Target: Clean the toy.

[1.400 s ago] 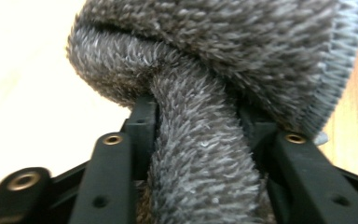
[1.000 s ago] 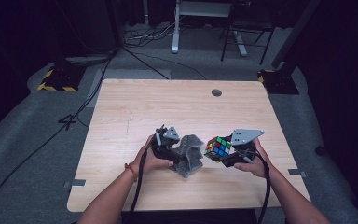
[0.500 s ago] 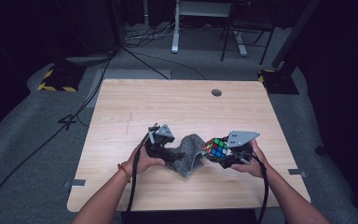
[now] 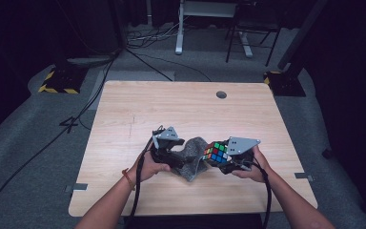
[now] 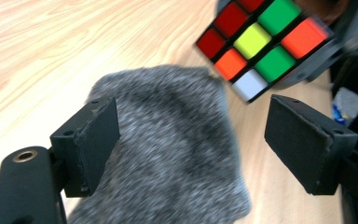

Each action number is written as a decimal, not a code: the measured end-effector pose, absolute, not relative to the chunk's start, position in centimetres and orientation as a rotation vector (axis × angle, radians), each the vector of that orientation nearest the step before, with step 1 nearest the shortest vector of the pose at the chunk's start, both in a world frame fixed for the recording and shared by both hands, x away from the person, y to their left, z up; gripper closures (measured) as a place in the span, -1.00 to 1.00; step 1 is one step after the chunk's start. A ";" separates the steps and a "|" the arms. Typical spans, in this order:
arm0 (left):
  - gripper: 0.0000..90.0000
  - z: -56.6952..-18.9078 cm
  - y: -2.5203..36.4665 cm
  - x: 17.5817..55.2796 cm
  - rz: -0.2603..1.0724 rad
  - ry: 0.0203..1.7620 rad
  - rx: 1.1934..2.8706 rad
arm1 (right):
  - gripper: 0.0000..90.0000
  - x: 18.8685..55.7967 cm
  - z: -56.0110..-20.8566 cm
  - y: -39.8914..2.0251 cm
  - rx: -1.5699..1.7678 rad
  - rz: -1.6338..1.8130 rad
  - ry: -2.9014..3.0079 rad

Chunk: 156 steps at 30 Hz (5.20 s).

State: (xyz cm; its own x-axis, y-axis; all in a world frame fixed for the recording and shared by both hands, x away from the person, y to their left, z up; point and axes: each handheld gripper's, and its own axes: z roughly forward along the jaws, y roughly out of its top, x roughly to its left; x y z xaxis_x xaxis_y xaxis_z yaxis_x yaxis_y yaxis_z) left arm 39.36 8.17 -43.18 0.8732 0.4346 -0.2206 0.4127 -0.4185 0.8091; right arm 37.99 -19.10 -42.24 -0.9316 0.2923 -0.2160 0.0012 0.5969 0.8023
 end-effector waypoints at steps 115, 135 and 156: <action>-0.28 -43.3 10.0 39.5 -0.136 0.607 1.893 | -0.56 39.8 -43.9 -20.3 0.382 1.308 2.539; -0.28 -43.8 13.4 36.9 0.076 0.457 2.034 | -0.50 41.3 -44.5 -15.1 0.331 1.259 2.618; -0.28 -43.7 14.5 36.9 0.086 0.464 1.990 | -0.28 43.6 -49.2 -10.8 0.392 1.073 2.800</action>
